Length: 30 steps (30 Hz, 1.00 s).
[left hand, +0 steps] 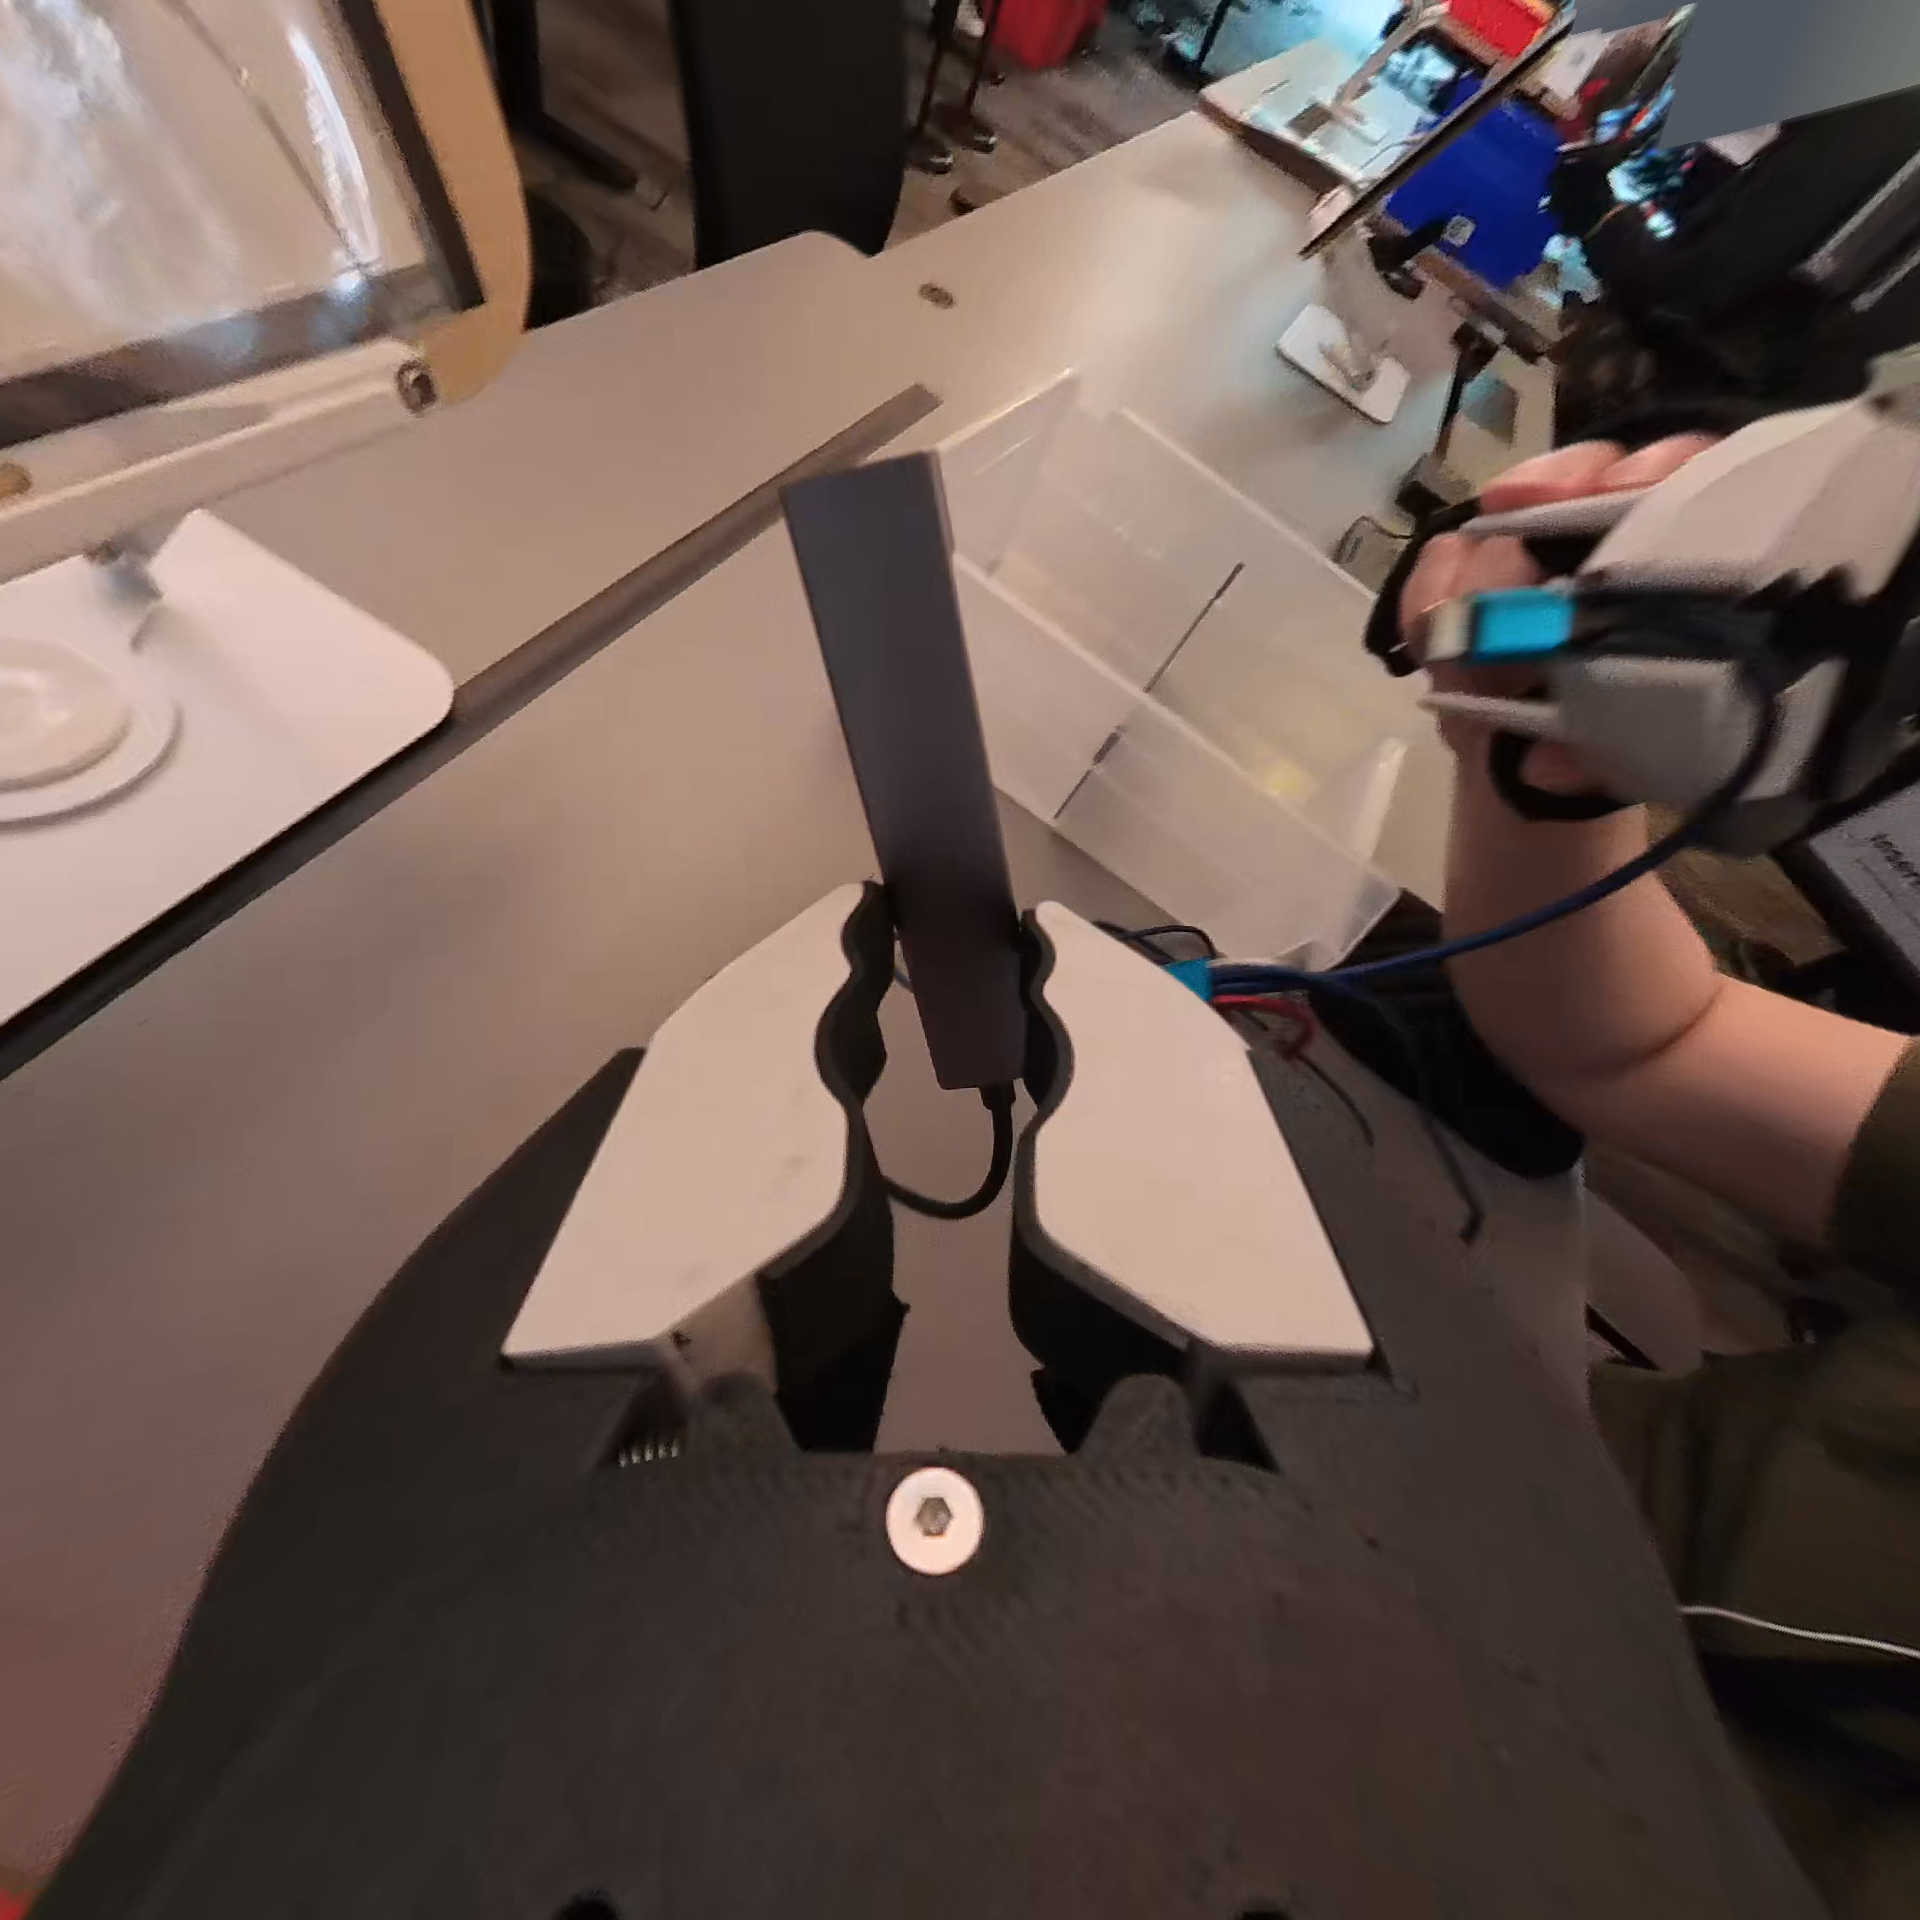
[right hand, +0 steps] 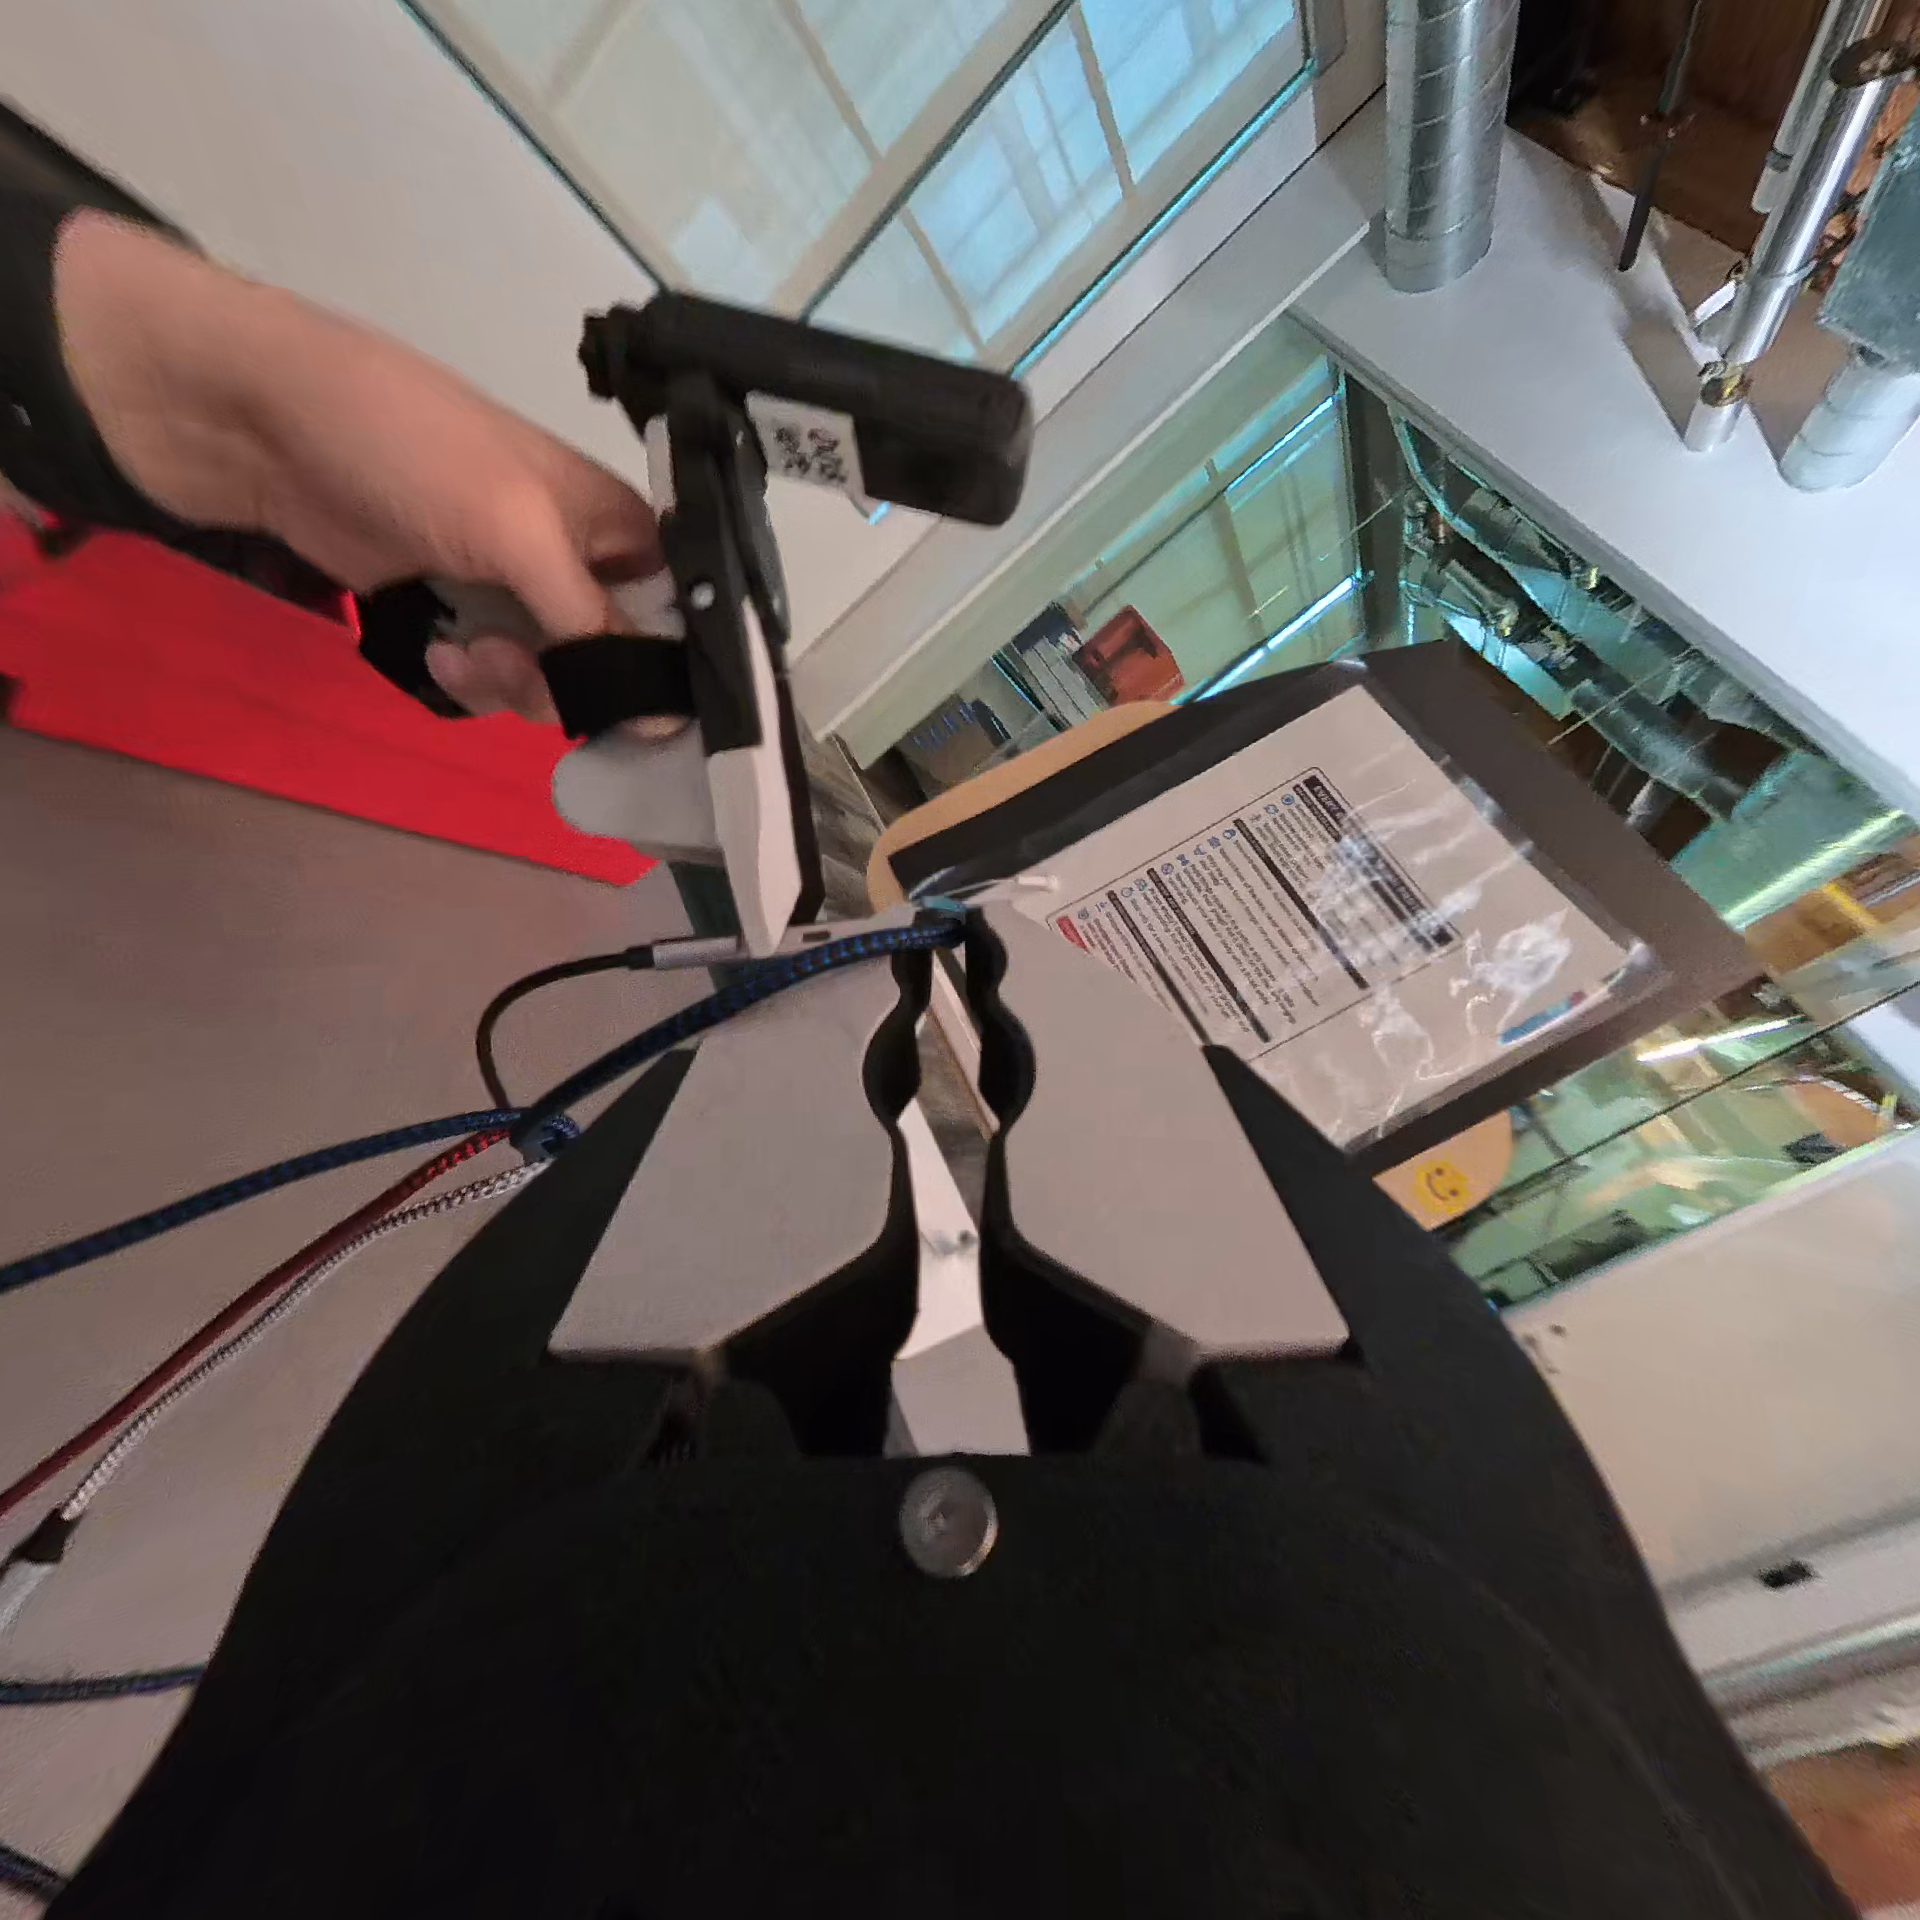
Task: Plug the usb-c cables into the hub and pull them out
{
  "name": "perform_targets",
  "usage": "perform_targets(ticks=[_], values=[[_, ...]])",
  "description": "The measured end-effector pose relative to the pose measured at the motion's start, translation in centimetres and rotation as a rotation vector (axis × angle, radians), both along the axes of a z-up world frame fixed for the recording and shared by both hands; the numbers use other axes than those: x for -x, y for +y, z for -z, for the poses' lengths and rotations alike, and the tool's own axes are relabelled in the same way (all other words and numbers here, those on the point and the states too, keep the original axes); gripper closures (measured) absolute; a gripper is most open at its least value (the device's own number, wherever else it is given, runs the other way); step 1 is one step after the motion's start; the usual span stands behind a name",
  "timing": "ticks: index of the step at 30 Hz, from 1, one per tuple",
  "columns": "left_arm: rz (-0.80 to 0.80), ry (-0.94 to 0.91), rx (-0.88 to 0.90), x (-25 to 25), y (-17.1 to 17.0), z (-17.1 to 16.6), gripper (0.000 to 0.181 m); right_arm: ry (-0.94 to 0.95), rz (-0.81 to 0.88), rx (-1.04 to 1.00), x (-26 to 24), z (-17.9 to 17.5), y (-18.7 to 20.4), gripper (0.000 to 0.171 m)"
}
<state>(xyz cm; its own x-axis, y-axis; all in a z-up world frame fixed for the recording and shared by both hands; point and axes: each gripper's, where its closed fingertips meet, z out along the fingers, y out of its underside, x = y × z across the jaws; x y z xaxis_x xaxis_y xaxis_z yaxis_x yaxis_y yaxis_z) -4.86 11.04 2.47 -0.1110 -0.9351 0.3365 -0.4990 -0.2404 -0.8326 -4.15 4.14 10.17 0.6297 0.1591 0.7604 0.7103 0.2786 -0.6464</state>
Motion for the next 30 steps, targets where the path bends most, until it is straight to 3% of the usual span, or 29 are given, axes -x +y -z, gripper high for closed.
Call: perform_targets(ticks=[1,30], values=[[0.017,-0.008,0.004,0.0,-0.5,-0.3,0.159,-0.037,0.017,0.002,0.3,0.3,0.2,0.165],[0.081,-0.007,-0.134,0.6,-3.8,-1.8,0.159,-0.209,0.009,0.033,2.0,3.2,1.1,0.165]])
